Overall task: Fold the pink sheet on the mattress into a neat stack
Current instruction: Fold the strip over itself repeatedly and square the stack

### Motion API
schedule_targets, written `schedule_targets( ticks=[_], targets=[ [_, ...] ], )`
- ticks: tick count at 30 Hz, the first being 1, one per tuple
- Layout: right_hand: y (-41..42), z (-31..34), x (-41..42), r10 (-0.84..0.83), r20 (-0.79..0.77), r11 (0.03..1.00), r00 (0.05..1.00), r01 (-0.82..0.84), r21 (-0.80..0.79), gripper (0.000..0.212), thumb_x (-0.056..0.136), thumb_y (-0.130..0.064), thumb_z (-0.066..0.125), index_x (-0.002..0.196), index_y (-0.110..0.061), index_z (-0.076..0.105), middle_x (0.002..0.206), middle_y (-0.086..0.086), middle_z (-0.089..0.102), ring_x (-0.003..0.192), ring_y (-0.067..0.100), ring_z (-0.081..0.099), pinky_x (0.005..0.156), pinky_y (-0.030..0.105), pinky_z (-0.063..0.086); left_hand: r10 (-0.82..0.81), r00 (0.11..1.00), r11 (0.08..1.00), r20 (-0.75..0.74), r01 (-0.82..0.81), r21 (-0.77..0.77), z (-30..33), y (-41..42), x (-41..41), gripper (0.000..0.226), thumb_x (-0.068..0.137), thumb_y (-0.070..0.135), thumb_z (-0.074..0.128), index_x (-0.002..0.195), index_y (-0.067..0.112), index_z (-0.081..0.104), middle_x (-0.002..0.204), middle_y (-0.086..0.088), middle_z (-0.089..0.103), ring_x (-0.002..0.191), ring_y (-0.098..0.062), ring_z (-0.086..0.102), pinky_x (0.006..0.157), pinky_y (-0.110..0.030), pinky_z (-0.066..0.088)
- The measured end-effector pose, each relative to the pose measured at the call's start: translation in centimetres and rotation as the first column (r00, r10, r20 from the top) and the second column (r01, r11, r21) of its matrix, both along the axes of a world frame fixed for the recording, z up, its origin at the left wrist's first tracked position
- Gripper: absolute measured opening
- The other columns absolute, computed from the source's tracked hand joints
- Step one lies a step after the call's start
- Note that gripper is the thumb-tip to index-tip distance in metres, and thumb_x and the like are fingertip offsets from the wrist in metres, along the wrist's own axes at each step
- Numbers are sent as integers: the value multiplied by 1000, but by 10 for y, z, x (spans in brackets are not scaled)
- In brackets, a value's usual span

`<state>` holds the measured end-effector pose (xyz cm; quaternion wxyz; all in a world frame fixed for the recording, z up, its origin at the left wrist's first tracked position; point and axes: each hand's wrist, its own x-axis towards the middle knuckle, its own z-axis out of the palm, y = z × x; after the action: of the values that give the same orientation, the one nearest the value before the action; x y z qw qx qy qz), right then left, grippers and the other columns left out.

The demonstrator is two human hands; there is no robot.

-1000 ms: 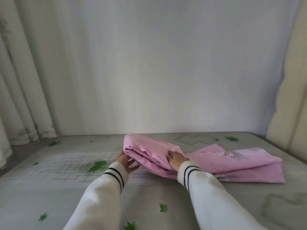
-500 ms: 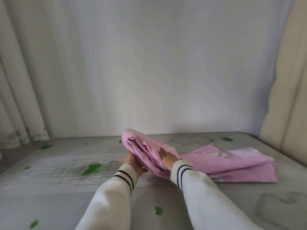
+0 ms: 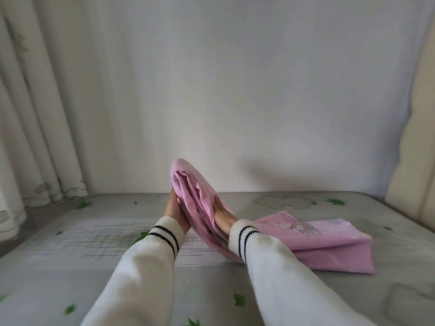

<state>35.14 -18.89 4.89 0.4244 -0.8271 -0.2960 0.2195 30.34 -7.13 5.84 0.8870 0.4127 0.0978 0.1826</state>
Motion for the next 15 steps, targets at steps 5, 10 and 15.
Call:
schedule_targets(
  ticks=[5, 10, 15],
  targets=[
    [25, 16, -9, 22, -150, 997, 988, -11, 76, 72, 88, -69, 14, 147, -37, -11, 157, 5, 17, 141, 27, 27, 108, 35, 26, 82, 996, 995, -28, -80, 59, 11, 19, -17, 75, 83, 73, 29, 135, 21, 48, 136, -13, 53, 127, -30, 47, 114, -48, 29],
    [53, 20, -14, 48, -144, 991, 988, -30, 127, 92, 64, -90, 15, 143, -48, -4, 157, -3, 18, 143, 27, 23, 114, 51, 21, 119, 992, 992, -43, -118, 37, 18, 35, -22, 70, 89, 66, 22, 130, 16, 49, 127, -12, 54, 119, -27, 49, 109, -43, 33],
    [55, 26, -19, 39, -250, 969, 968, 25, 246, 98, 63, -89, 19, 146, -38, 14, 142, 4, 43, 111, 19, 51, 99, 41, 43, 115, 991, 984, -74, -103, 145, 32, 42, -19, 63, 91, 65, 17, 90, 20, 62, 96, -9, 64, 89, -24, 60, 84, -38, 44]
  ],
)
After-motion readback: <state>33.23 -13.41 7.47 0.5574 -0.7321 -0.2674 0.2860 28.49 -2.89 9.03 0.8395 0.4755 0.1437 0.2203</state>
